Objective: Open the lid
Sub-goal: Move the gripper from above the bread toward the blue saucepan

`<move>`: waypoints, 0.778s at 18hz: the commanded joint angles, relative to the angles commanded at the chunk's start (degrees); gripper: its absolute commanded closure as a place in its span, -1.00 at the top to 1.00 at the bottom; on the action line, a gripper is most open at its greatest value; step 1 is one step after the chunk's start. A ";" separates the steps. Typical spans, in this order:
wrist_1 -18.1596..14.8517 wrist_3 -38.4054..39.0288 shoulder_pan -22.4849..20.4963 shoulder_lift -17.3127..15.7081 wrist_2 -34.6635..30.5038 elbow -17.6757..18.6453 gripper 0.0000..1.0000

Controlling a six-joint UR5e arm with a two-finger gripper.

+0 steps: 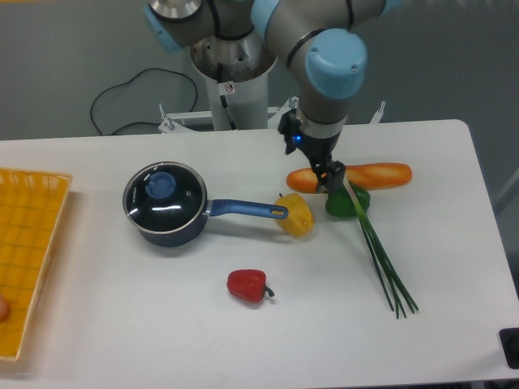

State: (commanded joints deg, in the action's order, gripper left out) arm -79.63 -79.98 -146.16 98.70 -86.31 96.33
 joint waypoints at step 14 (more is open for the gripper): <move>0.00 20.03 6.85 0.62 2.99 -3.43 1.00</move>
State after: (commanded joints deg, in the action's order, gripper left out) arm -79.63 -59.96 -139.31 99.32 -83.32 92.90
